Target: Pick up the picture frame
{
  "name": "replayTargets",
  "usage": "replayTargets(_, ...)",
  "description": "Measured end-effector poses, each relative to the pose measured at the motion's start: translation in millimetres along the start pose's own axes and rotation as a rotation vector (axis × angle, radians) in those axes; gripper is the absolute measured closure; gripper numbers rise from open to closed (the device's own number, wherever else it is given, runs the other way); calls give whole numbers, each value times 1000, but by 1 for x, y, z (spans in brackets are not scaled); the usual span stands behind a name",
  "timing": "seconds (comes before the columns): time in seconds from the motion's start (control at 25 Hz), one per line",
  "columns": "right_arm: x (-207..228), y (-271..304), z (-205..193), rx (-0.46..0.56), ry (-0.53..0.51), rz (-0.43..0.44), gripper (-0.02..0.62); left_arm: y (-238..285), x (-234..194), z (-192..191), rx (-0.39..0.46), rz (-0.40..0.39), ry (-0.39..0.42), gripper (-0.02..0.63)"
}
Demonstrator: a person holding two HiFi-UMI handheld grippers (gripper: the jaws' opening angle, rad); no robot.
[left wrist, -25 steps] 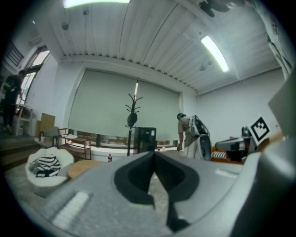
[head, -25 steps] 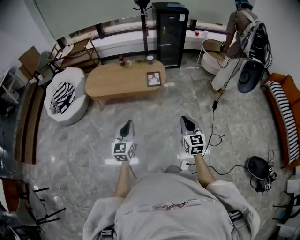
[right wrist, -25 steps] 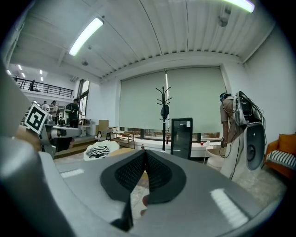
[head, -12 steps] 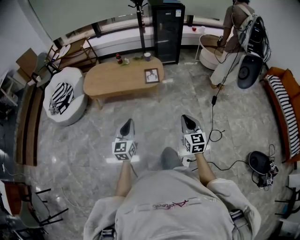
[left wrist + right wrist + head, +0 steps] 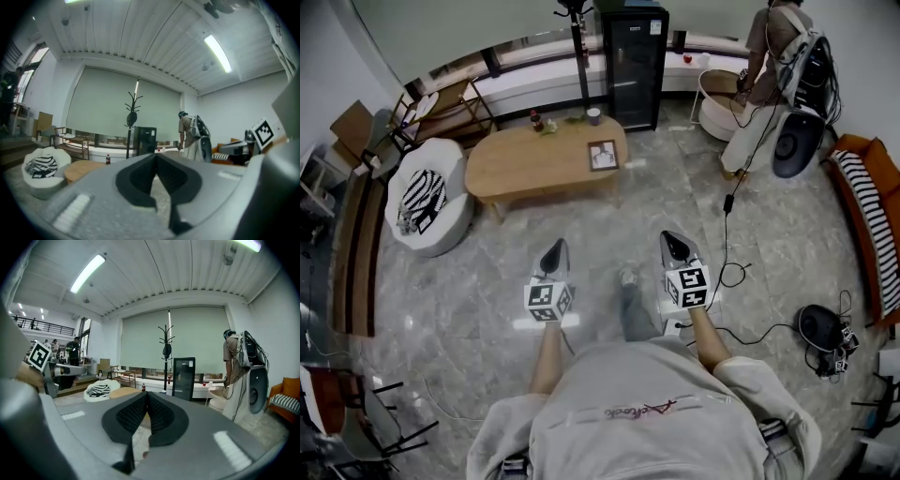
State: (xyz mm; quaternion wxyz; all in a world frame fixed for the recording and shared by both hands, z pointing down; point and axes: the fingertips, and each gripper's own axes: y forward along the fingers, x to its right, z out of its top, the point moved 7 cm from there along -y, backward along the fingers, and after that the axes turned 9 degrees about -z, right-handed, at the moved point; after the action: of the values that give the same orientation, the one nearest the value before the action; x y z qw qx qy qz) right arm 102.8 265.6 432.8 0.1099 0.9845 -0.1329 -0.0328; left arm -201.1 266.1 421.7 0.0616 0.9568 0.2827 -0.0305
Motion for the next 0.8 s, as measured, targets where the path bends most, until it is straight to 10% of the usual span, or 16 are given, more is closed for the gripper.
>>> replayTargets(0.8, 40, 123, 22, -11, 9, 9, 591, 114, -68, 17, -21, -4, 2, 603)
